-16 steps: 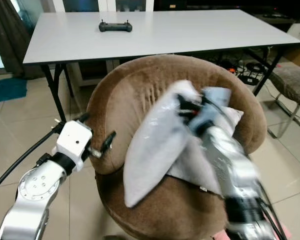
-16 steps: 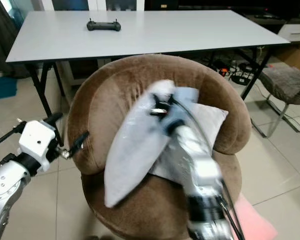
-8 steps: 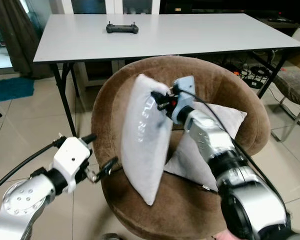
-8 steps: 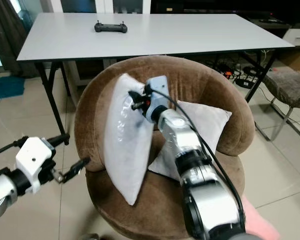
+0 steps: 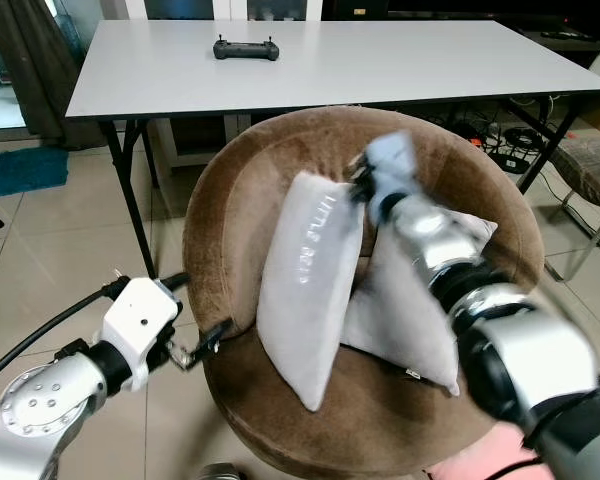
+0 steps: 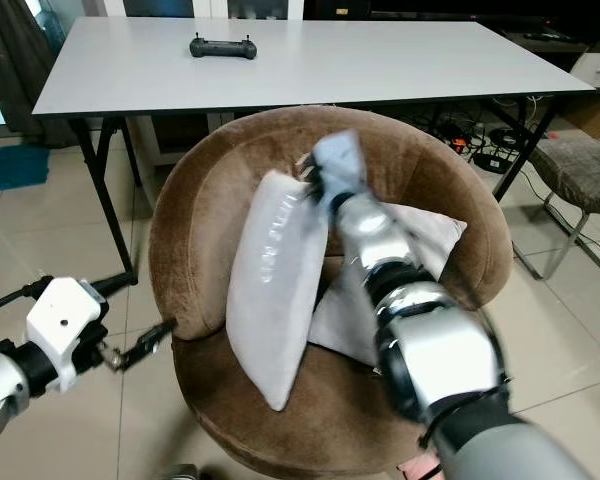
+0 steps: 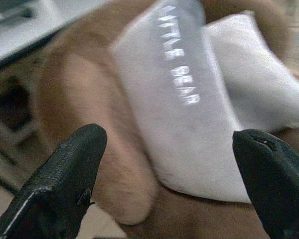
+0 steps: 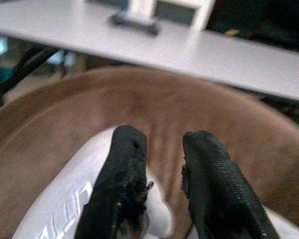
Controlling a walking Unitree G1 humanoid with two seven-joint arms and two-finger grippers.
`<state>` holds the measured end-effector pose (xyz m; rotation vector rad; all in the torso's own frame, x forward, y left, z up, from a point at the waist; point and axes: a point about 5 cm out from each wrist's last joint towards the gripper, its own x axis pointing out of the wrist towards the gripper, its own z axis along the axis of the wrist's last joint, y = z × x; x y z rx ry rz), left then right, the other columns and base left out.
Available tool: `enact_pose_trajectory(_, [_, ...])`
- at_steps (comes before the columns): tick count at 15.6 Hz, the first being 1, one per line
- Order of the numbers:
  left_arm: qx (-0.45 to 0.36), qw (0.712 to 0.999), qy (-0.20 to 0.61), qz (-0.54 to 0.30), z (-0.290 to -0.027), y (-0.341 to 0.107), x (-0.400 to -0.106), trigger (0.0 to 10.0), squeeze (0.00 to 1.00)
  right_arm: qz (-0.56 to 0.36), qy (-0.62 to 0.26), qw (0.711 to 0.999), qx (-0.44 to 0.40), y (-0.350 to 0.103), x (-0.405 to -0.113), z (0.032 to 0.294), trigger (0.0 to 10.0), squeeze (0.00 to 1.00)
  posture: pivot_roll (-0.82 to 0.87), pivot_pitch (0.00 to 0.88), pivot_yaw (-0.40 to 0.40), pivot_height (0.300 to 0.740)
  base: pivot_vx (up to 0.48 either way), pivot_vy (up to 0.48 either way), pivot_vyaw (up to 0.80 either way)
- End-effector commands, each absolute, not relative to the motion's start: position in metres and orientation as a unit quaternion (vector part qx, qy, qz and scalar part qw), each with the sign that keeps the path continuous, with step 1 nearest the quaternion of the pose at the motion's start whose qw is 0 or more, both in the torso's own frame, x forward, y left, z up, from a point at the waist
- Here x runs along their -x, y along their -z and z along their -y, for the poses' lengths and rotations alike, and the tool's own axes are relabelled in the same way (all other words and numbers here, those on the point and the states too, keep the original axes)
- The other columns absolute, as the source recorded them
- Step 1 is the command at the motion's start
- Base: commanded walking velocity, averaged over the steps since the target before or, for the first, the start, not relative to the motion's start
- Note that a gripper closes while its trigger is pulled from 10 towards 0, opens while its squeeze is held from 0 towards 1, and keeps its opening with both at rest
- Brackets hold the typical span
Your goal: Move the pillow to the sofa from floor
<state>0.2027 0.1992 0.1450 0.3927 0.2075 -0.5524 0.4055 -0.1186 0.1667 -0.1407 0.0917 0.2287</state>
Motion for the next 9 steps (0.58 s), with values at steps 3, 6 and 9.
enact_pose_trajectory(3, [-0.183, 0.962, 0.189, -0.068, -0.204, -0.145, -0.221, 10.0, 0.0, -0.012, -0.063, 0.998, 0.023, -0.183, -0.41, 0.153, 10.0, 1.0, 0.15, 0.0, -0.072, 0.74, 0.0, 0.0, 0.0])
enact_pose_trajectory(6, [-0.16, 0.973, 0.158, -0.047, -0.192, -0.147, -0.236, 10.0, 0.0, -0.015, -0.085, 0.996, -0.035, -0.172, -0.403, 0.171, 10.0, 1.0, 0.11, 0.0, -0.036, 0.74, 0.0, 0.0, 0.0])
enact_pose_trajectory(9, [-0.146, 0.977, 0.149, -0.036, -0.182, -0.144, -0.242, 10.0, 0.0, 0.006, -0.093, 0.994, -0.062, -0.152, -0.382, 0.171, 10.0, 1.0, 0.07, 0.0, -0.01, 0.74, 0.0, 0.0, 0.0])
